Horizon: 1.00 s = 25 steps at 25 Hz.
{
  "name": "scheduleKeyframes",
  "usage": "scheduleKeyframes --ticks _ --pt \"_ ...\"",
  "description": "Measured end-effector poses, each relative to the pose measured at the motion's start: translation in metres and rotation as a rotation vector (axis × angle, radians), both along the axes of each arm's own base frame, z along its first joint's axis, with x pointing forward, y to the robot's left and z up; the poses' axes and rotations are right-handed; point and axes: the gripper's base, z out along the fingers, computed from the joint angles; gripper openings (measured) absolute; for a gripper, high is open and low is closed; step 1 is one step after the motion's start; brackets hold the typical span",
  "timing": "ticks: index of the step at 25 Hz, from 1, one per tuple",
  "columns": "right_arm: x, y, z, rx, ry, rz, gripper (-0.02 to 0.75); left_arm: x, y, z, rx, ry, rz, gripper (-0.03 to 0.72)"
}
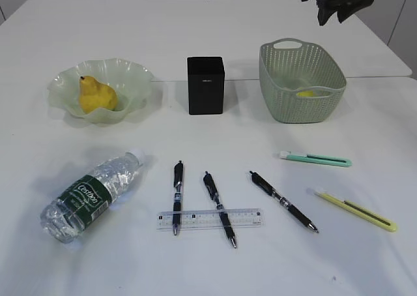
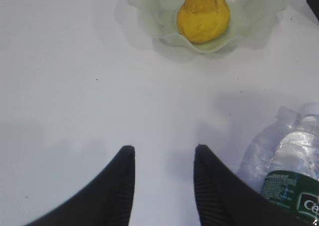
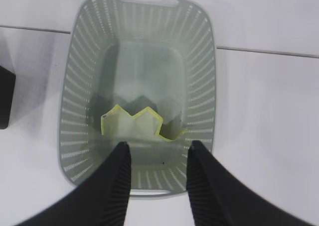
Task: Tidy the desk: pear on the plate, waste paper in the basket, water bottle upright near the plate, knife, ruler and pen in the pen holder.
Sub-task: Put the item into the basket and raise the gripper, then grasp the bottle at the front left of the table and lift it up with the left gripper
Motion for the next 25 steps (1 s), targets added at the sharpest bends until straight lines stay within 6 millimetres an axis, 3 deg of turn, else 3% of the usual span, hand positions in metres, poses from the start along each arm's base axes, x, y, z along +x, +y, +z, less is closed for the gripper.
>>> scheduleKeyframes --ticks 9,18,25 --pt "-0.012 -0.001 0.014 0.004 -0.003 -0.002 0.283 -0.001 0.0 0.001 0.0 -0.005 0.0 0.276" --pt "-0.03 -0.003 0.049 0.016 -0.068 -0.002 0.283 -0.001 0.0 0.003 0.0 -0.013 0.0 0.276" --pt "-0.054 -0.005 0.04 0.015 0.028 0.0 0.282 -0.001 0.0 0.003 0.0 -0.013 0.0 0.276"
